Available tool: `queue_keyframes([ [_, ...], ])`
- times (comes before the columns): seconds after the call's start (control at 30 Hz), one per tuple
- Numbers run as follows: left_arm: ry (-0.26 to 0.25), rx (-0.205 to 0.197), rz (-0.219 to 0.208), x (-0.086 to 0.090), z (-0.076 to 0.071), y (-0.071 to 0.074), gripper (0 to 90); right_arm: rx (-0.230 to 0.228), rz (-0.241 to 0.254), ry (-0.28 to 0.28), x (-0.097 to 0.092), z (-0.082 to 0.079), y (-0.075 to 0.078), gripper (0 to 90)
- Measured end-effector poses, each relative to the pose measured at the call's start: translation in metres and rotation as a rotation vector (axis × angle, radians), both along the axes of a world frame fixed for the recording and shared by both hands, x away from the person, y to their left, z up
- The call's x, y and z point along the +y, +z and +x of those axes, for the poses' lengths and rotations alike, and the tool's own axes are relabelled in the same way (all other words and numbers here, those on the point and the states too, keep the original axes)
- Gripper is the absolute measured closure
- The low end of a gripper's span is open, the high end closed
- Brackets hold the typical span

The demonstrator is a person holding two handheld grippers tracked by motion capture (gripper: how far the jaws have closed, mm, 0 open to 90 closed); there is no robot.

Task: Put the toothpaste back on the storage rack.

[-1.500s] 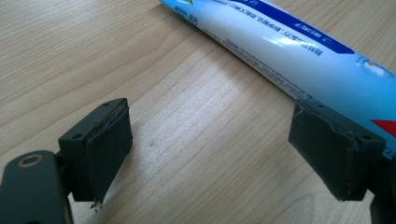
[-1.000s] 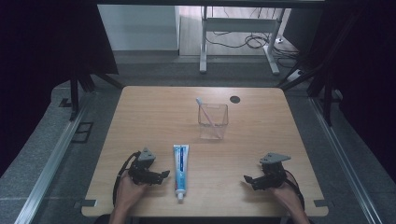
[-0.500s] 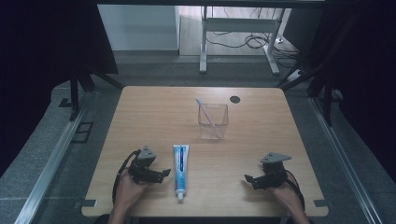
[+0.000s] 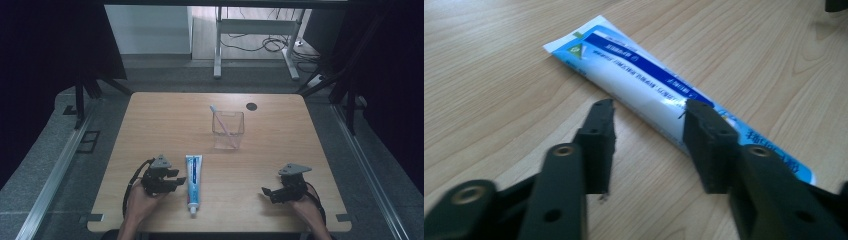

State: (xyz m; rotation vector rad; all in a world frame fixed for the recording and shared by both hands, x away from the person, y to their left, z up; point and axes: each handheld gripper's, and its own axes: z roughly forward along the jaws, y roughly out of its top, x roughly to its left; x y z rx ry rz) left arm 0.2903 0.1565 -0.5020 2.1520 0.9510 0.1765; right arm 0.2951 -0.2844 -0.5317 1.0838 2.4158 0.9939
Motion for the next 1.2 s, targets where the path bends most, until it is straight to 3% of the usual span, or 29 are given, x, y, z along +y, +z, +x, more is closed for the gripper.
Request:
queue_keyframes([
  [0.3, -0.050, -0.015, 0.012, -0.018, -0.004, 0.009, 89.5, 0.005, 0.001, 0.004, 0.001, 0.000, -0.001, 0.0],
  [0.5, -0.091, 0.009, 0.022, -0.032, -0.004, 0.008, 89.7, 0.004, 0.001, 0.006, 0.001, 0.000, -0.001, 0.0],
  [0.87, -0.163, 0.037, 0.077, -0.062, -0.012, 0.001, 89.7, 0.013, -0.004, 0.014, 0.003, 0.000, -0.003, 0.0],
  [1.2, -0.190, 0.065, 0.093, -0.070, -0.017, -0.005, 89.6, 0.014, -0.001, 0.022, 0.004, -0.001, -0.002, 0.0],
])
